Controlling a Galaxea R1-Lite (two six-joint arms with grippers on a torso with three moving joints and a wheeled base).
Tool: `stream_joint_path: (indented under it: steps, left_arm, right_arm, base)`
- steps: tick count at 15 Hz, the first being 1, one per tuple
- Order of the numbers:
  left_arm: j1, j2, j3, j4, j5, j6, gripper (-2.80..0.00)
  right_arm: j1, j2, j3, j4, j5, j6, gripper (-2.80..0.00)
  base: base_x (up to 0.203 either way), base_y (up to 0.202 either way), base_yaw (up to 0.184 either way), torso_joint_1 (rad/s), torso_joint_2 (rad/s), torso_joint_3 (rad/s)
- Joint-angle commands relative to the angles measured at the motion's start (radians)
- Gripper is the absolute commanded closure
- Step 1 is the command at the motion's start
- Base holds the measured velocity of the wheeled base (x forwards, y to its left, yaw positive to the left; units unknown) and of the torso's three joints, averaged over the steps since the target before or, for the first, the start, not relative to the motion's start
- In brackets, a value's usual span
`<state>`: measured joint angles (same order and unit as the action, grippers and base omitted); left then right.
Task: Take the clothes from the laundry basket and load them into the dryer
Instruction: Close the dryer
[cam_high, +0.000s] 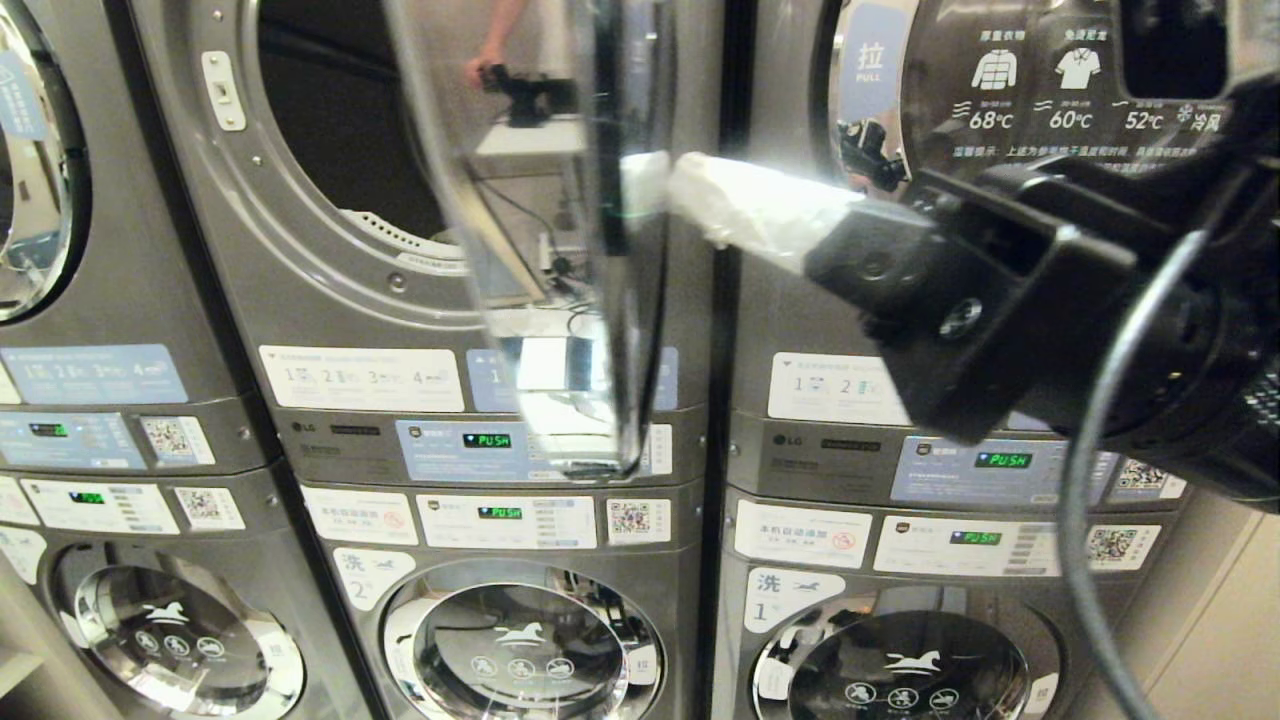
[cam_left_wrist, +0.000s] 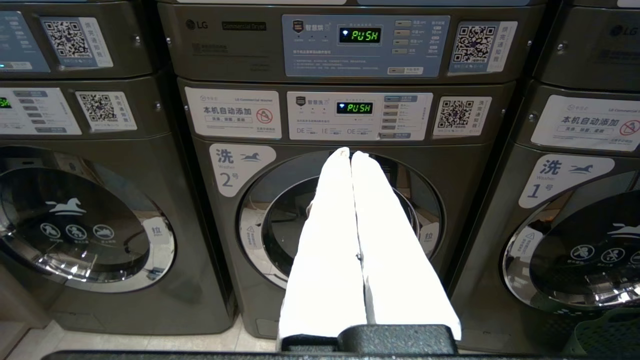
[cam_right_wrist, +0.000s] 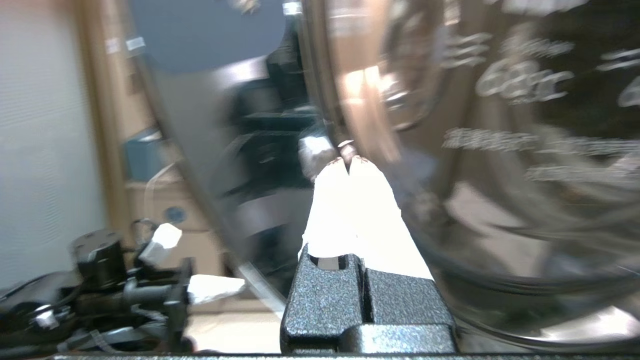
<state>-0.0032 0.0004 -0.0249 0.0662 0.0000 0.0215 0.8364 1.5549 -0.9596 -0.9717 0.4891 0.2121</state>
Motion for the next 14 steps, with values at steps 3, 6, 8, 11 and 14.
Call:
stream_joint_path:
  steps: [3, 6, 8, 11, 14]
  left_arm:
    - [0.0, -0.003, 0.0, 0.0, -0.002, 0.0, 0.0]
    - [0.0, -0.003, 0.0, 0.0, 0.0, -0.003, 0.0]
    - [0.0, -0.003, 0.002, -0.006, 0.002, -0.018, 0.0]
    - [0.0, -0.003, 0.008, -0.022, 0.002, -0.018, 0.0]
    - [0.0, -0.003, 0.008, -0.022, 0.002, -0.018, 0.0]
  right_arm:
    - [0.106, 0.23, -0.156, 0.0, -0.027, -0.024, 0.0]
    - [0.187, 0.581, -0.535, 0.008, -0.176, -0.078, 0.0]
    - [0.216, 0.82, -0.857, 0.016, -0.289, -0.099, 0.0]
    - [0.21, 0.94, -1.02, 0.009, -0.376, -0.113, 0.0]
    - [0.126, 0.799, -0.825, -0.044, -0.407, -0.121, 0.0]
  base:
    - [0.0, 0.0, 0.0, 0.0, 0.0, 0.0]
    - [0.0, 0.0, 0.0, 0.0, 0.0, 0.0]
    - [0.0, 0.0, 0.0, 0.0, 0.0, 0.0]
    - [0.0, 0.0, 0.0, 0.0, 0.0, 0.0]
    - [0.0, 0.0, 0.0, 0.0, 0.0, 0.0]
